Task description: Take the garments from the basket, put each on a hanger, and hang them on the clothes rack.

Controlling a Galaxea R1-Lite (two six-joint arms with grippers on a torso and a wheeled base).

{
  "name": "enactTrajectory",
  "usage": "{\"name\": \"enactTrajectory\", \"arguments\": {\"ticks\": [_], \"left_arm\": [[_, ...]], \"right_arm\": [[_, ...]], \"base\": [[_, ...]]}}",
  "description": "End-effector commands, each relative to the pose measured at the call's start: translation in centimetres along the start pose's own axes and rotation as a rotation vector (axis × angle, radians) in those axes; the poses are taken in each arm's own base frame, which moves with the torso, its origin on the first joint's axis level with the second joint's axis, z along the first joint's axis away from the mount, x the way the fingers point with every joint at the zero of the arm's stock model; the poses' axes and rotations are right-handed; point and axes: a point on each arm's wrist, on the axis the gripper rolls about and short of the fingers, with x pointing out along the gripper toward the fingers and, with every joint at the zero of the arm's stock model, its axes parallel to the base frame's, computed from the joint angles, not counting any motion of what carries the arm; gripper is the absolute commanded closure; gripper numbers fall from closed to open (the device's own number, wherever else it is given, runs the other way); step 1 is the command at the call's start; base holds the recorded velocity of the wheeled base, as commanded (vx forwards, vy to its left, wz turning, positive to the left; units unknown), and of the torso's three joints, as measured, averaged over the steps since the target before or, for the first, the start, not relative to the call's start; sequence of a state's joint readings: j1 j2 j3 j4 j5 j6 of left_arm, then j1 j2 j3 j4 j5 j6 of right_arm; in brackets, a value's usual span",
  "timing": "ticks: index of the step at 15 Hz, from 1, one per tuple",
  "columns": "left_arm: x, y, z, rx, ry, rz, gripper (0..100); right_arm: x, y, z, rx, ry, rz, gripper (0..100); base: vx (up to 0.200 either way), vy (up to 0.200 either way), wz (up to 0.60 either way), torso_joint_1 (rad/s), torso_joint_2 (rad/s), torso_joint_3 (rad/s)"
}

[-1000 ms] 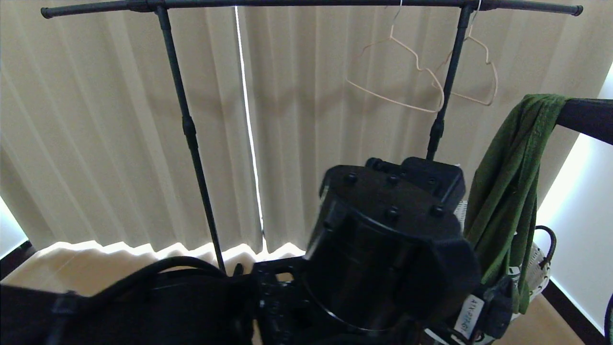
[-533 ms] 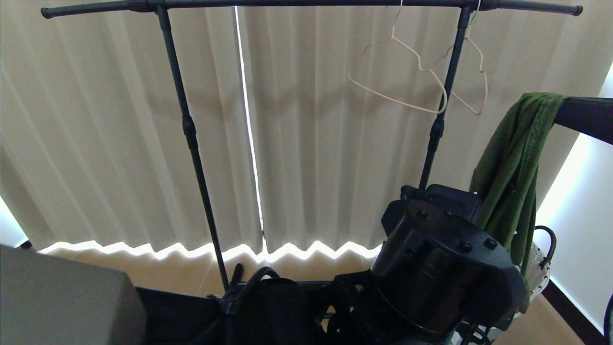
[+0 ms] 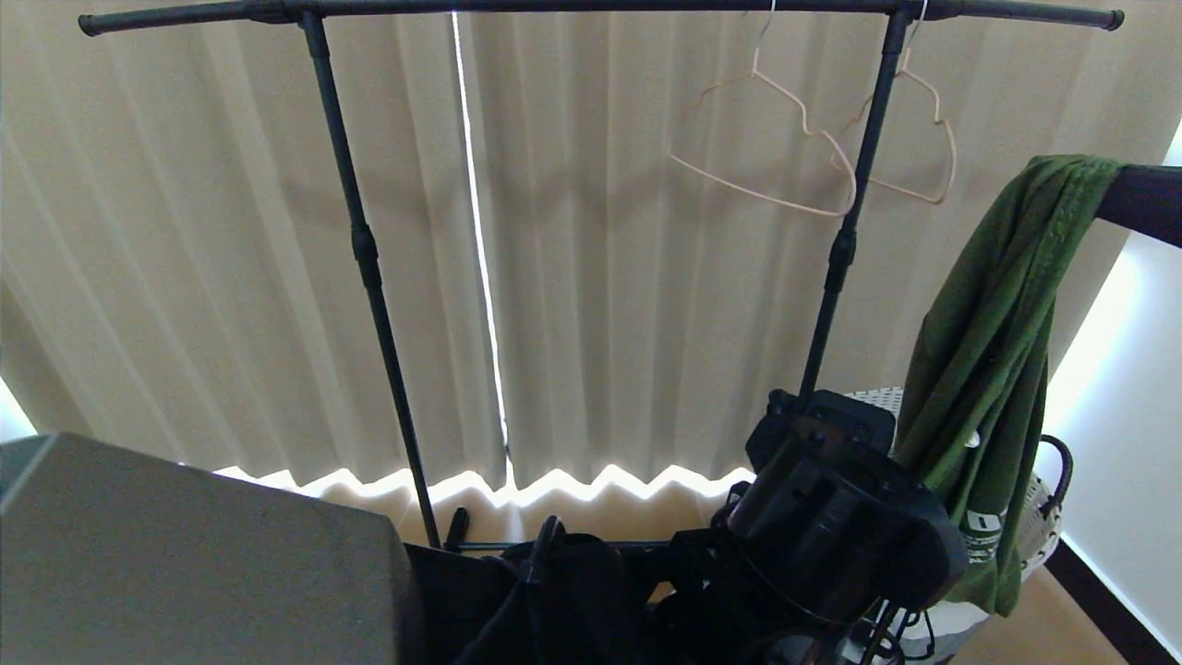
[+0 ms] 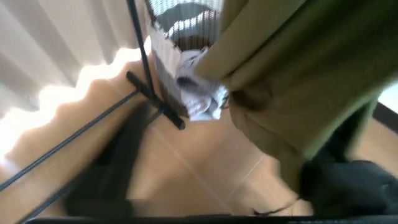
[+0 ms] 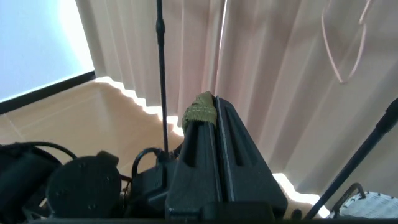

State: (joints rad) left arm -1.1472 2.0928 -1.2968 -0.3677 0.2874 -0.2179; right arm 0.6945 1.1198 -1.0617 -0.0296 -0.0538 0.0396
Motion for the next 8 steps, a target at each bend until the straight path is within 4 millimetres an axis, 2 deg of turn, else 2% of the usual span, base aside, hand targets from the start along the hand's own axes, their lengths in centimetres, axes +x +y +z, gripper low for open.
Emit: {"name": "enactTrajectory", "arguments": {"ticks": [1, 2, 4, 6, 7, 8], "left_arm": [[-0.8, 0.2, 0.1, 0.0, 0.0, 0.001, 100], [-1.6, 0.5, 0.1, 0.003, -0.002, 0.007, 100], [-4.5, 1.1, 0.5, 0.008, -0.034, 0.066, 100], [-8.7, 2.1, 1.4, -0.003, -0.076, 0.075, 100], [-13.1, 3.2, 3.2, -0.024, -0.162, 0.056, 100], [-16.2, 4.2, 4.8, -0.028, -0.239, 0.054, 100]], "right_arm": [[-0.2, 0.0, 0.2, 0.001, -0.01, 0.001, 100], [-0.2, 0.0, 0.1, 0.001, -0.006, -0.004, 100], [-0.3, -0.1, 0.0, 0.001, -0.004, -0.005, 100], [-0.4, -0.1, 0.1, 0.001, -0.009, -0.002, 100], [-0.3, 0.0, 0.2, 0.003, -0.015, -0.002, 100], [-0.2, 0.0, 0.6, 0.004, -0.039, 0.001, 100]], "base": [[0.0, 0.0, 0.0, 0.0, 0.0, 0.0], [0.0, 0.0, 0.0, 0.0, 0.0, 0.0], [0.0, 0.0, 0.0, 0.0, 0.0, 0.0], [0.0, 0.0, 0.0, 0.0, 0.0, 0.0], [0.0, 0.0, 0.0, 0.0, 0.0, 0.0], [0.0, 0.0, 0.0, 0.0, 0.0, 0.0]]}}
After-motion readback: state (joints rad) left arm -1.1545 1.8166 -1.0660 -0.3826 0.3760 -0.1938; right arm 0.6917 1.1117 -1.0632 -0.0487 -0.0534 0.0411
